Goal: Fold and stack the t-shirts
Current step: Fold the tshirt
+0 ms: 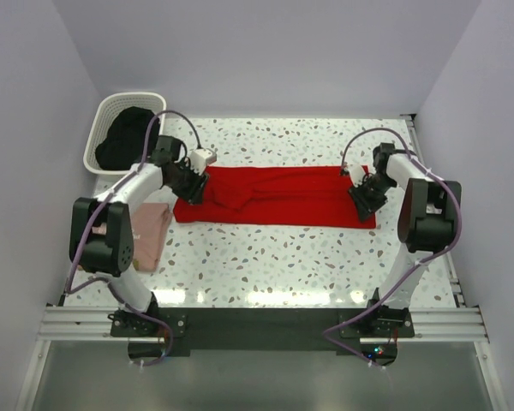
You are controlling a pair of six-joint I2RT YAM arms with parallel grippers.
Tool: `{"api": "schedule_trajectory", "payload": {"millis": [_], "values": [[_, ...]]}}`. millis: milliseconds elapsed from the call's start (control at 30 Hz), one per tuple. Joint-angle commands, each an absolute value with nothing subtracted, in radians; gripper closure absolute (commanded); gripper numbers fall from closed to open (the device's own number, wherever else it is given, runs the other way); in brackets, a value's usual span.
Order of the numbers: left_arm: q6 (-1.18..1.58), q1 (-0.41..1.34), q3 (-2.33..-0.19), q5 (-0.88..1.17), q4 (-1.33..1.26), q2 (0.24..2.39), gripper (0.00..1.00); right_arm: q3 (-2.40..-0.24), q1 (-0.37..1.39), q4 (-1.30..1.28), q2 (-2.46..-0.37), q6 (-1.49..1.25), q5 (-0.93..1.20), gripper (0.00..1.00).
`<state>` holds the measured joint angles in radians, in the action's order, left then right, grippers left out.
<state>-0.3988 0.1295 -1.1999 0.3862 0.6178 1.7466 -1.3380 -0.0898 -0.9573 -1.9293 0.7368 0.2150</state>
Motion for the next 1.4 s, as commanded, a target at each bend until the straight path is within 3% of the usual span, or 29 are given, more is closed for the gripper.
{"api": "schedule_trajectory", "payload": {"millis": [0, 167, 533, 733, 933, 1067, 1367], "values": [[-0.361, 0.236, -1.218, 0.344, 0.534, 1.635, 0.52, -1.397, -0.086, -1.005, -1.844, 0.693, 0.287, 0.67], [-0.333, 0.36, -1.224, 0.227, 0.514, 1.629, 0.41, -1.413, -0.086, -1.011, -1.842, 0.669, 0.304, 0.67], [-0.27, 0.554, -1.295, 0.032, 0.526, 1.781, 0.45, -1.407, -0.086, -0.991, -1.87, 0.66, 0.299, 0.67], [-0.25, 0.563, -1.345, 0.003, 0.532, 1.861, 0.56, -1.396, -0.087, -0.976, -1.884, 0.666, 0.291, 0.67], [-0.25, 0.563, -1.402, 0.011, 0.511, 1.891, 0.86, -1.394, -0.087, -0.971, -1.894, 0.669, 0.291, 0.67], [-0.247, 0.563, -1.466, 0.029, 0.515, 1.934, 0.96, -1.391, -0.087, -0.965, -1.901, 0.669, 0.29, 0.67], [-0.236, 0.563, -1.603, 0.058, 0.526, 2.052, 1.0, -1.388, -0.087, -0.963, -1.908, 0.681, 0.275, 0.67]]}}
